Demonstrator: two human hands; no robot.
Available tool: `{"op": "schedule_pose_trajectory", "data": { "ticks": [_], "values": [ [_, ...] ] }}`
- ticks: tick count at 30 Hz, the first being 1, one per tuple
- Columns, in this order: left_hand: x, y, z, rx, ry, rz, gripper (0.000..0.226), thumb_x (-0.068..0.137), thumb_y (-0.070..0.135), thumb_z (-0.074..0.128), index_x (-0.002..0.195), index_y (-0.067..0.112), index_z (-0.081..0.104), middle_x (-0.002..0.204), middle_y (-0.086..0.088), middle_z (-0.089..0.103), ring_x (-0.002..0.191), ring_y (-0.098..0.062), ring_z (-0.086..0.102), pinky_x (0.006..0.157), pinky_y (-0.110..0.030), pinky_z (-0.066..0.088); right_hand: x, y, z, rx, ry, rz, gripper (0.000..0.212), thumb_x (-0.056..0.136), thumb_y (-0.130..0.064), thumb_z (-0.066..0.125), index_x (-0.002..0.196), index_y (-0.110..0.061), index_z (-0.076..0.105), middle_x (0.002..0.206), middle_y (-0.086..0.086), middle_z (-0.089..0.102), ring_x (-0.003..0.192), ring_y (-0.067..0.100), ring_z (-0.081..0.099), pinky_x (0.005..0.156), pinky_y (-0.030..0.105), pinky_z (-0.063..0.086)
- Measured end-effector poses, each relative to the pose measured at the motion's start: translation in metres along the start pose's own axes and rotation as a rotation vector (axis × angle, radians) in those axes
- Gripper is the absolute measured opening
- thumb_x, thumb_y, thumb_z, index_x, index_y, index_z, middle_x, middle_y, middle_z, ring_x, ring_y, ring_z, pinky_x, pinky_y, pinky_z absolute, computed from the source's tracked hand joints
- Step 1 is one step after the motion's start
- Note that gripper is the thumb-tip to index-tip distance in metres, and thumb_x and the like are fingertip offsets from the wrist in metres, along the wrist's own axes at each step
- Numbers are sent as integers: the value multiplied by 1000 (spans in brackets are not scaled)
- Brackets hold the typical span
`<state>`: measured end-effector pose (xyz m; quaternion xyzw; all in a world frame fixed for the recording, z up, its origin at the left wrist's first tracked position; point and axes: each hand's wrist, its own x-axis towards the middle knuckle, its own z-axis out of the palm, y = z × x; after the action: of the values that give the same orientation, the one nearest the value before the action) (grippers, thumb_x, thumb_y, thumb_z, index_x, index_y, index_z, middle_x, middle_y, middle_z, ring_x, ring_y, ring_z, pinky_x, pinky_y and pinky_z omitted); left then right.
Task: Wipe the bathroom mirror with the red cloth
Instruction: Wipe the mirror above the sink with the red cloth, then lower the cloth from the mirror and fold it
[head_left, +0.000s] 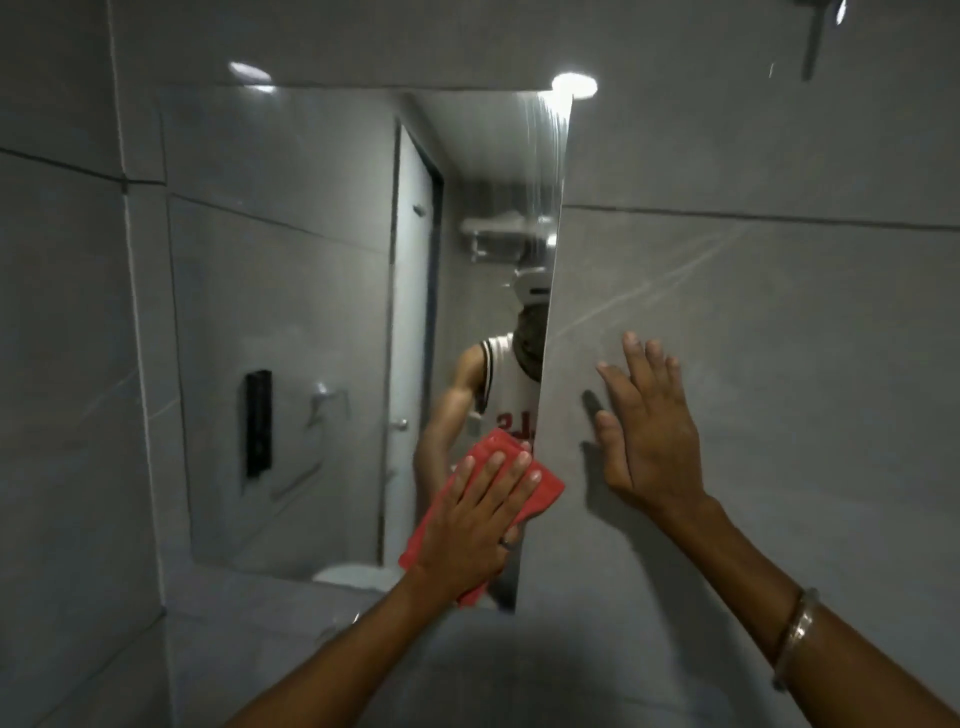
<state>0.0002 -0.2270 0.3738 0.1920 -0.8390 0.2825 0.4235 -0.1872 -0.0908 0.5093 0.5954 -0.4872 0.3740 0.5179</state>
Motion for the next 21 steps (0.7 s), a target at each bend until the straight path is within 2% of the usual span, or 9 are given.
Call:
{"op": "schedule_pose_trajectory", "data": {
  "ticks": [3,5,9,11,13,16,17,19,21],
  "values": [
    [-53,21,6,-29,-207,95,83,80,21,75,156,20,43,163,-6,43,153,-29,38,130,-49,13,-38,-20,-8,7,-121,-4,51,103,-28,42,150,-7,42,164,22,33,161,26,10,134,41,7],
    [-91,34,9,-78,-293,213,67,80,10,65,145,23,58,152,-2,58,143,-24,52,128,-46,15,-68,-32,-10,44,-181,0,51,106,-31,37,151,-8,41,165,17,29,163,21,5,134,39,6],
    [-155,61,4,-348,-439,96,58,85,7,44,140,10,64,150,-7,59,146,-18,43,128,-32,15,-134,-58,-17,132,-341,124,49,103,-30,42,147,-9,49,165,12,31,163,16,6,134,31,4],
    [-174,83,-11,-706,-532,-311,50,100,7,43,151,8,46,161,-16,42,155,-14,27,127,-15,12,-172,-75,-22,245,-424,235,47,103,-30,43,141,-7,58,162,15,41,161,20,17,133,30,11],
    [-182,113,-22,-1163,-535,-930,70,92,-14,50,154,16,36,161,-13,43,154,-26,38,121,-12,28,-212,-98,-29,403,-500,475,47,104,-32,43,138,-6,63,157,12,49,155,25,34,128,33,27],
    [-189,151,-33,-1652,-349,-1605,64,73,-6,59,137,1,62,119,-20,74,103,-33,74,87,-36,62,-262,-143,-48,712,-609,1227,28,104,-35,52,129,-24,60,142,8,63,128,19,60,107,17,44],
    [-185,158,-33,-1807,-335,-1753,58,70,1,61,127,-3,66,107,-22,77,89,-34,75,78,-39,64,-274,-152,-49,795,-666,1468,20,105,-32,55,122,-24,61,134,10,67,114,16,64,96,15,47],
    [-183,177,-38,-1974,-391,-1937,42,81,12,59,118,-8,68,98,-25,76,82,-35,75,81,-43,61,-308,-167,-54,1041,-845,1938,29,105,-39,53,113,-17,69,112,11,75,91,18,69,80,27,55],
    [-186,187,-29,-1908,-468,-1967,26,90,9,56,106,-5,70,88,-20,78,72,-30,76,76,-39,62,-332,-174,-61,1310,-900,2162,43,103,-47,50,109,-15,79,107,8,79,90,22,77,77,34,58]
  ]
}}
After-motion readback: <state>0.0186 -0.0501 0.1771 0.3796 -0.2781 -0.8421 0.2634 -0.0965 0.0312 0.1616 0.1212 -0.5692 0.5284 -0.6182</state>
